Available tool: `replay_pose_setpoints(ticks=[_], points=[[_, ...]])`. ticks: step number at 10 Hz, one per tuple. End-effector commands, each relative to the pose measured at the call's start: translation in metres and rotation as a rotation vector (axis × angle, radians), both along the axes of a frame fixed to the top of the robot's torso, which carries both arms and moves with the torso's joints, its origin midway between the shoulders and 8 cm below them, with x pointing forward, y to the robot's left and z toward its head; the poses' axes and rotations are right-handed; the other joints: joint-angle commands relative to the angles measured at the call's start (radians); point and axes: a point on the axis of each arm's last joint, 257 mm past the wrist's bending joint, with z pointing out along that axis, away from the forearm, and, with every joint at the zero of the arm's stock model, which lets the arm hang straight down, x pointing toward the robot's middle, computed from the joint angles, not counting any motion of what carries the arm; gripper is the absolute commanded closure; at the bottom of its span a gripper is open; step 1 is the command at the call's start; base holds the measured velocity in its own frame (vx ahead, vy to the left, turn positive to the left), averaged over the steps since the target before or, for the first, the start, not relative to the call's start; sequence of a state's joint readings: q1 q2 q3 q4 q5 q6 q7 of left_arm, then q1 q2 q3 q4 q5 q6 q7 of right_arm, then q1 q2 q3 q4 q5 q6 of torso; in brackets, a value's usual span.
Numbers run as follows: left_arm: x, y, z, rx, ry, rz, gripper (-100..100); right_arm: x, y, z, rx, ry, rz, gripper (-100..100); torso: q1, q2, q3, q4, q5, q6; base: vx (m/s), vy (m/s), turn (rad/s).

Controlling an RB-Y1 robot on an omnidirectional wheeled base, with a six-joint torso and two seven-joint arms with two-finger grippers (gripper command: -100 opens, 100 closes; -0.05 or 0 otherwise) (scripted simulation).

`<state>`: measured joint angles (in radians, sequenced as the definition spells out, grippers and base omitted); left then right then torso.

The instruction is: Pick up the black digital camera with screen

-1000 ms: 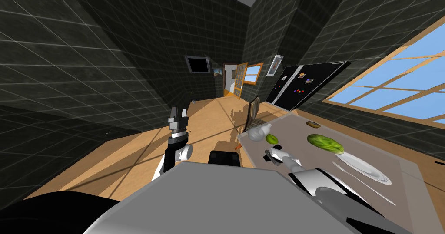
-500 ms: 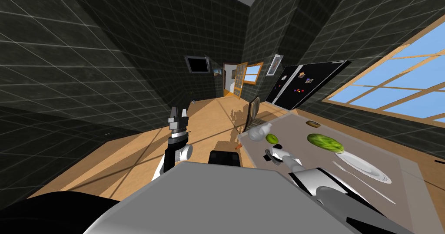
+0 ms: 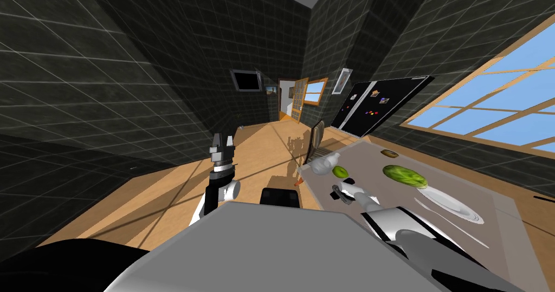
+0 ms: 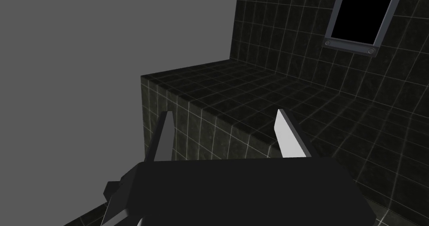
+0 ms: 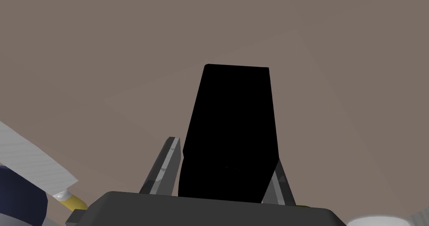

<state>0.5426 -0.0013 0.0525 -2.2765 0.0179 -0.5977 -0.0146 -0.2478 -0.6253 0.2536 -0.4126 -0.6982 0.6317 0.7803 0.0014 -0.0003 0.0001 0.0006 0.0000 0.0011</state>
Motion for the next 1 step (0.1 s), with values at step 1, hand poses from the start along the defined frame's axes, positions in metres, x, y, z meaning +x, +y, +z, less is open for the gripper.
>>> replay_pose_setpoints(ticks=[1], points=[[0.0000, 0.0000, 0.0000, 0.000, 0.000, 0.000, 0, 0.0000, 0.0000, 0.0000, 0.000, 0.000, 0.000, 0, 0.000, 0.000, 0.000, 0.000, 0.000, 0.000, 0.000, 0.000, 0.000]])
